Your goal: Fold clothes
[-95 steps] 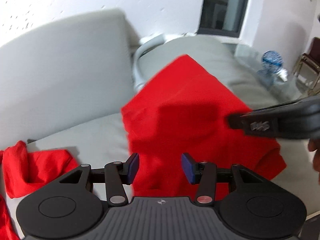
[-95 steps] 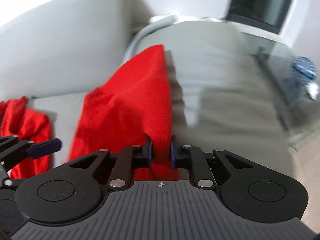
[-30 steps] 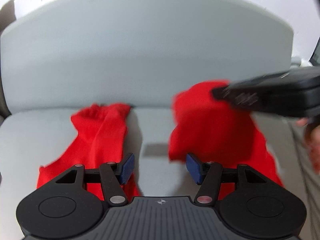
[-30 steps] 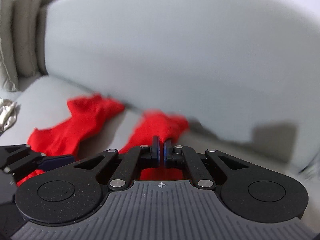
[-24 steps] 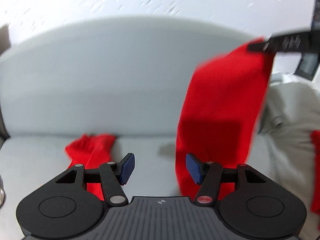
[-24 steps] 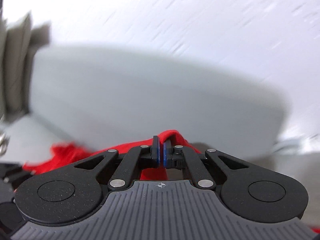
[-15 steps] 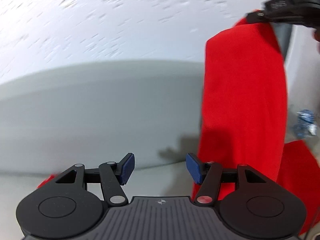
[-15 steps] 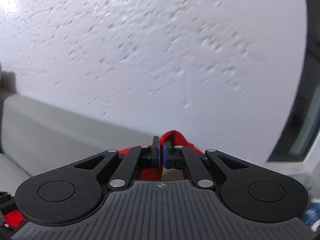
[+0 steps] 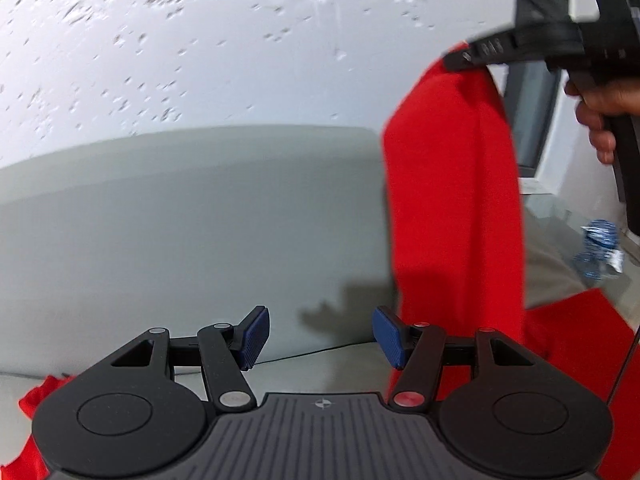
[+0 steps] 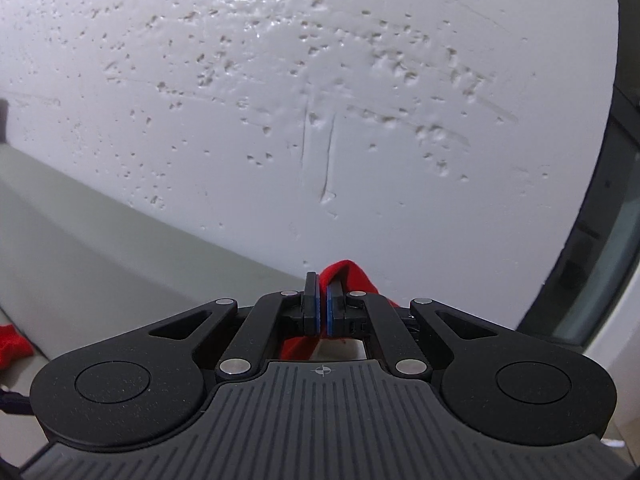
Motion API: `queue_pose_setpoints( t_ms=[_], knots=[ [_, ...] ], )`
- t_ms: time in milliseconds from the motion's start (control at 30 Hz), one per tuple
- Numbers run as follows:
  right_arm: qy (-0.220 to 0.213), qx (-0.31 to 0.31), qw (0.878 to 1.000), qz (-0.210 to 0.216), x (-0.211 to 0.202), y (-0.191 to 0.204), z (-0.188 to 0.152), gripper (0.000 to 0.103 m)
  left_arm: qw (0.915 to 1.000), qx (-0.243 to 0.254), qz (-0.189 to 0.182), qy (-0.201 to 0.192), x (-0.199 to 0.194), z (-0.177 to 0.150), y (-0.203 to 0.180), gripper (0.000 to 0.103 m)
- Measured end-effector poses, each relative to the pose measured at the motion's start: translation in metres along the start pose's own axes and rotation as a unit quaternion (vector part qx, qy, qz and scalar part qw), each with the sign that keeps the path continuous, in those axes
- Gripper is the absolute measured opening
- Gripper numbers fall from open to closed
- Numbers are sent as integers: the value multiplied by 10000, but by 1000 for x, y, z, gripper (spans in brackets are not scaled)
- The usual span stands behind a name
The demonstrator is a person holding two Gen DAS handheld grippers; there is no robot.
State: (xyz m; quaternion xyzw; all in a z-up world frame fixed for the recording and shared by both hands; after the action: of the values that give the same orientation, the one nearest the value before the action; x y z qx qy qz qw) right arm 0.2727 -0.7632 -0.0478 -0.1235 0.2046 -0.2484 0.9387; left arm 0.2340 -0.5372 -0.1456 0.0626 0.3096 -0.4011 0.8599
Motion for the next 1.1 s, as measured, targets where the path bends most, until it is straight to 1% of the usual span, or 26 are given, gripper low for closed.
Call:
queue_pose_setpoints(
  t_ms=[33, 67, 100, 133, 167, 200, 267, 300, 367, 400, 433, 500, 533, 633, 667, 733, 767, 833, 867, 900, 933, 1000, 1033, 1100],
  knots=[
    [361, -177, 9991, -169, 21, 5, -21, 34, 9998, -62, 89, 142, 5, -8, 2, 57],
    [686, -271, 9968, -297, 29, 10, -35, 50, 9996, -95, 112, 228, 7, -13, 2, 57],
    [1015, -372, 9931, -445, 37, 13, -47, 49, 9993, -121, 112, 343, 10, -21, 3, 57],
    [1578, -540, 9835, -703, 45, 18, -76, 49, 9988, -142, 111, 455, 12, -28, 5, 57],
    [1692, -517, 9818, -686, 41, 23, -89, 52, 9984, -121, 106, 546, 12, -35, 6, 57],
    [1748, -505, 9811, -665, 40, 24, -93, 53, 9979, -99, 108, 636, 12, -42, 7, 57],
    [2137, -439, 9748, -468, 24, 34, -121, 55, 9968, -96, 145, 781, 7, -53, 12, 57],
    [2219, -395, 9735, -392, 16, 37, -127, 55, 9963, -112, 141, 843, 3, -58, 15, 57],
    [2343, -228, 9716, -248, -2, 43, -136, 58, 9953, -63, 142, 959, -10, -70, 20, 57],
    [2414, -124, 9702, -146, -12, 46, -140, 59, 9947, -25, 146, 1013, -16, -74, 23, 57],
    [2574, 131, 9661, 133, -33, 54, -146, 59, 9940, 30, 96, 1092, -21, -78, 28, 57],
    [2758, 350, 9597, 415, -48, 60, -150, 59, 9917, 155, 22, 1279, -34, -86, 35, 57],
    [2875, 534, 9542, 627, -66, 68, -156, 59, 9899, 213, -17, 1403, -39, -92, 38, 57],
    [3135, 948, 9388, 1064, -111, 89, -173, 57, 9830, 415, -155, 1781, -58, -111, 44, 56],
    [3251, 983, 9334, 1159, -127, 99, -183, 55, 9808, 510, -174, 1872, -67, -118, 40, 55],
    [3480, 1052, 9218, 1349, -158, 120, -204, 53, 9794, 614, -199, 1914, -73, -127, 36, 55],
    [3588, 1082, 9159, 1439, -172, 130, -214, 51, 9786, 688, -237, 1923, -83, -138, 28, 55],
    [3733, 1069, 9084, 1550, -190, 144, -231, 46, 9782, 737, -255, 1926, -91, -151, 22, 55],
    [3763, 1079, 9070, 1551, -196, 148, -240, 43, 9780, 755, -236, 1932, -93, -157, 18, 55],
    [3793, 1089, 9056, 1552, -202, 152, -250, 43, 9779, 760, -183, 1940, -95, -165, 15, 52],
    [3830, 1108, 9039, 1553, -207, 156, -259, 42, 9781, 717, -141, 1949, -96, -172, 11, 52],
    [4008, 1278, 8940, 1544, -215, 162, -282, 40, 9787, 595, -111, 1960, -92, -181, 4, 49],
    [4021, 1319, 8927, 1552, -216, 163, -287, 39, 9792, 568, -97, 1947, -92, -186, 1, 48],
    [3976, 1349, 8939, 1572, -220, 166, -291, 39, 9781, 623, -87, 1986, -90, -193, -3, 47]
  ],
)
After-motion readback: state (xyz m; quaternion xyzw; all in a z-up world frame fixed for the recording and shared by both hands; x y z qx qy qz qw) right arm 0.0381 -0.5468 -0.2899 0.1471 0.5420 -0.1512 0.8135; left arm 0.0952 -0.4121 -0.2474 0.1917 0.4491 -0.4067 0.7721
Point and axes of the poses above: each gripper's, at about its wrist camera, not at the fingertips, and x roughly the way its jaws point, y to its left, z to its top, the point moved 5 cm from there along x, roughly the way its jaws point, and after that the axes turned 6 degrees about -z, right-handed, at the moved point
